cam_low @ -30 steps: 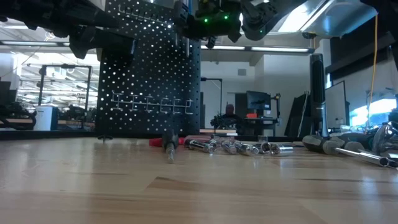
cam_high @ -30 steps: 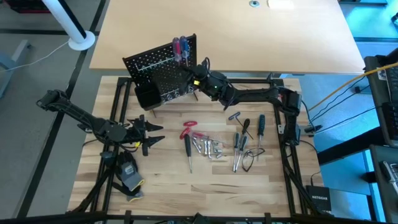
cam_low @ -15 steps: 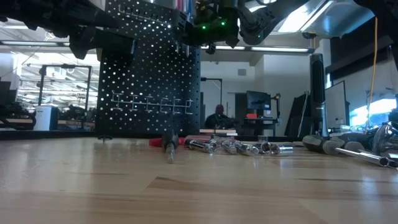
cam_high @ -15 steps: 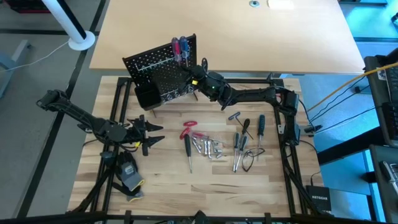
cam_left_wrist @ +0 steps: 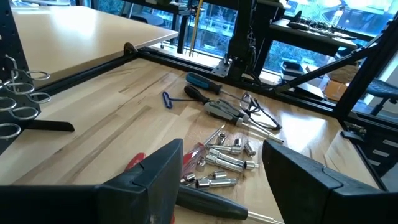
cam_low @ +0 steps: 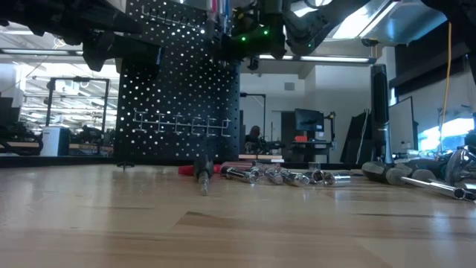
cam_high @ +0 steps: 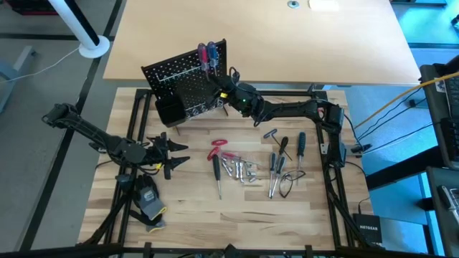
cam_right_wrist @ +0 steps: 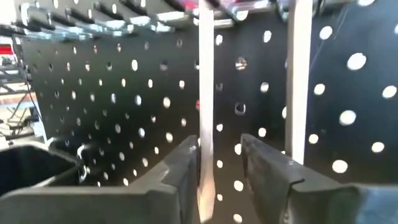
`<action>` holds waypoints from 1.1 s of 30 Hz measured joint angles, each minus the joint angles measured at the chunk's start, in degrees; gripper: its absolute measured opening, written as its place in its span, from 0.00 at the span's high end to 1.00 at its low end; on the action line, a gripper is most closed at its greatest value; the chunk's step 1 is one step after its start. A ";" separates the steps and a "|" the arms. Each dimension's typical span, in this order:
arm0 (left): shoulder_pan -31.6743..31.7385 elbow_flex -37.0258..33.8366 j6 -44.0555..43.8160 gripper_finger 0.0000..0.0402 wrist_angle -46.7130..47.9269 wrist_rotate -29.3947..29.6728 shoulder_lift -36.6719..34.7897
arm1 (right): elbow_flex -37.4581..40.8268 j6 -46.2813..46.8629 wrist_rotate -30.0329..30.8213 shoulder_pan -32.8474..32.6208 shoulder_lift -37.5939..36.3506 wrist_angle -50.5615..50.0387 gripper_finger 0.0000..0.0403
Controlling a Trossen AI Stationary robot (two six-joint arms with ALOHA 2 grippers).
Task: Hang tools onto peg board
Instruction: Hang the red screwdriver onto the peg board
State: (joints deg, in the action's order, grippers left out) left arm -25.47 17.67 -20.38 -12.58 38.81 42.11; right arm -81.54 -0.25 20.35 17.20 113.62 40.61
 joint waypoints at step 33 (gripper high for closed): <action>-0.04 -0.07 -0.22 0.48 0.03 -0.02 0.00 | -0.03 -2.71 8.56 -22.41 -23.45 -60.55 0.59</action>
State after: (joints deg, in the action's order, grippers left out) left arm -25.52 17.61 -20.61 -12.55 38.79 42.11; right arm -81.57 -2.96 28.91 -5.21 90.17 -19.94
